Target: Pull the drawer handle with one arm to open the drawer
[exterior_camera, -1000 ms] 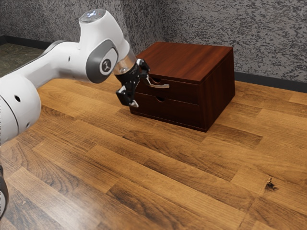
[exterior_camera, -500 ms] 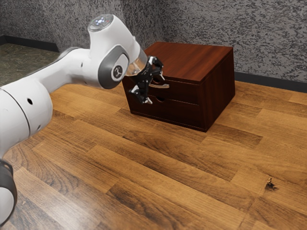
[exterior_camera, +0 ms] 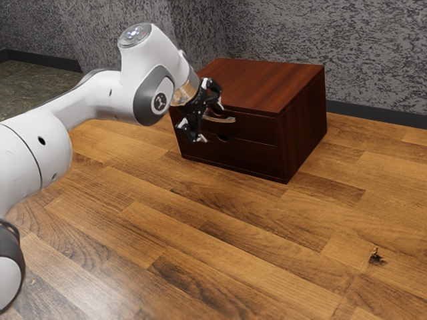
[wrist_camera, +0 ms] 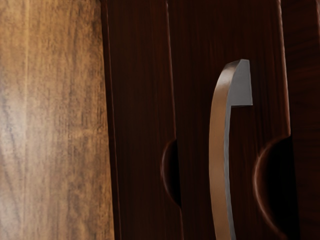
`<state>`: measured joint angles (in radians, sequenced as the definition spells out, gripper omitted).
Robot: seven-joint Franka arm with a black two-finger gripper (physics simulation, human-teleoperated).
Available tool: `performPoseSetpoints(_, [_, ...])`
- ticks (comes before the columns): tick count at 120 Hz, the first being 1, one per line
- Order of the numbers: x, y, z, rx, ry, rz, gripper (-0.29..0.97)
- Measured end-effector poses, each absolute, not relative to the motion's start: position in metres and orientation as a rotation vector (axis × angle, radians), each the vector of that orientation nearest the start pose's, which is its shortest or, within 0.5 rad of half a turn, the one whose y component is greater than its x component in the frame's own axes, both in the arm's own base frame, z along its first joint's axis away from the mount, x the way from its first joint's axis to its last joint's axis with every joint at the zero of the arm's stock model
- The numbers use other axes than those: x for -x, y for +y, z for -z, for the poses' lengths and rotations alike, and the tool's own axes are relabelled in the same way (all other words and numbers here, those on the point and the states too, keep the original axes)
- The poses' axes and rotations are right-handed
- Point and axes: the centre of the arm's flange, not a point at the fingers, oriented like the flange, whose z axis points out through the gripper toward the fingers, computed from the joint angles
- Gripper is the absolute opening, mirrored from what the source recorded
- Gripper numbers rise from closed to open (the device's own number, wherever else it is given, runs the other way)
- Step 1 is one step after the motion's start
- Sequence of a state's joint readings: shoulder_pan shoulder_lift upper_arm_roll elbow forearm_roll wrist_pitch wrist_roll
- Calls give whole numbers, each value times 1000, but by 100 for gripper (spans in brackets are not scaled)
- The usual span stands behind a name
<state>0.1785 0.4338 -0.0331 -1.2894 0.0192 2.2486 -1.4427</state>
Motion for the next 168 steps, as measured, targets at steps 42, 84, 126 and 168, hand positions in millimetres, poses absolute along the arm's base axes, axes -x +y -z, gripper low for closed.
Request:
performPoseSetpoints(42, [-719,131,-560,-1927,1986,-613,68])
performPoseSetpoints(84, [-724,132,-548,-1937,1973,-616,68])
performPoseSetpoints(126, [-726,132,-544,-1934,1960,-624,59])
performPoseSetpoints(168, [-727,131,-540,-1916,1953,-611,42])
